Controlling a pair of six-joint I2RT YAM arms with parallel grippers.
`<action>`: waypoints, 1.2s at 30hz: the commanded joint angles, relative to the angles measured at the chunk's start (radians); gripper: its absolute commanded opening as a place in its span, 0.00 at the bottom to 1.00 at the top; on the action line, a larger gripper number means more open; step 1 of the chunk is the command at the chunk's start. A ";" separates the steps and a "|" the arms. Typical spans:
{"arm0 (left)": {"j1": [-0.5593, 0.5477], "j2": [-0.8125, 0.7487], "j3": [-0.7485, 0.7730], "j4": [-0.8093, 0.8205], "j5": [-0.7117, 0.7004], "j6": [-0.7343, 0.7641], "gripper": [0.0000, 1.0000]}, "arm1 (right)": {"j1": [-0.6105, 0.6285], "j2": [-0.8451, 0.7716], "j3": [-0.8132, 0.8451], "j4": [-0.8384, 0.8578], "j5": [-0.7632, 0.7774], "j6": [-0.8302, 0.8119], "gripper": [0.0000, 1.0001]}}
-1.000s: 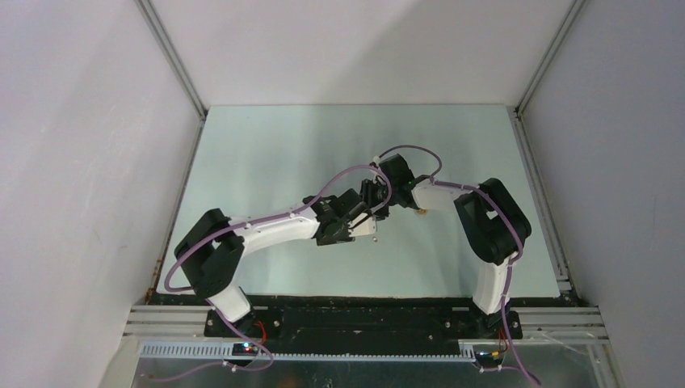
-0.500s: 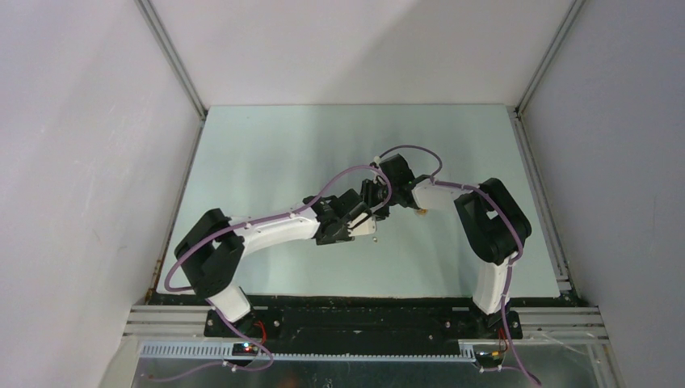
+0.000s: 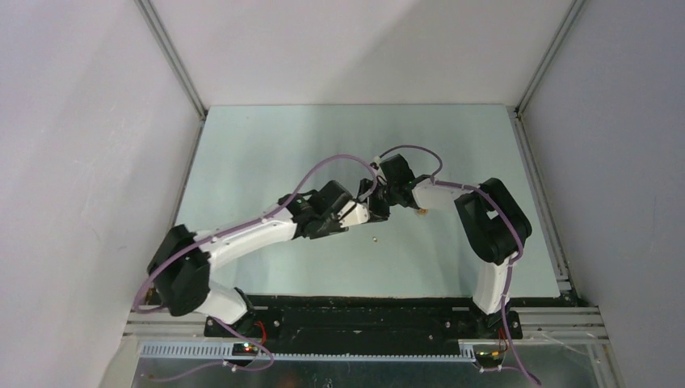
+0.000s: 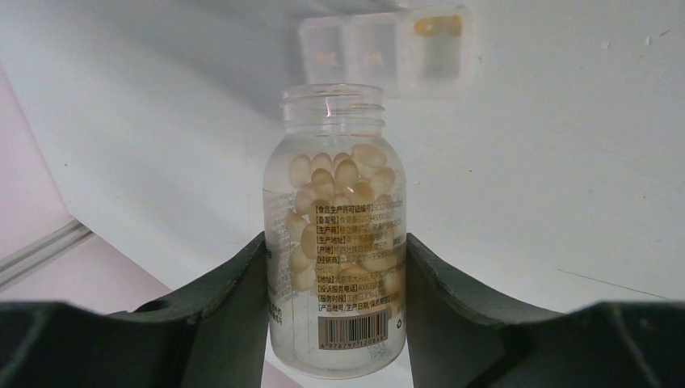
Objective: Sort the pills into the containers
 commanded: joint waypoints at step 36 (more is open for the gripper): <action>0.163 -0.678 -0.368 1.365 0.523 -0.627 0.00 | -0.215 -0.388 -0.026 -0.361 0.493 -0.126 0.63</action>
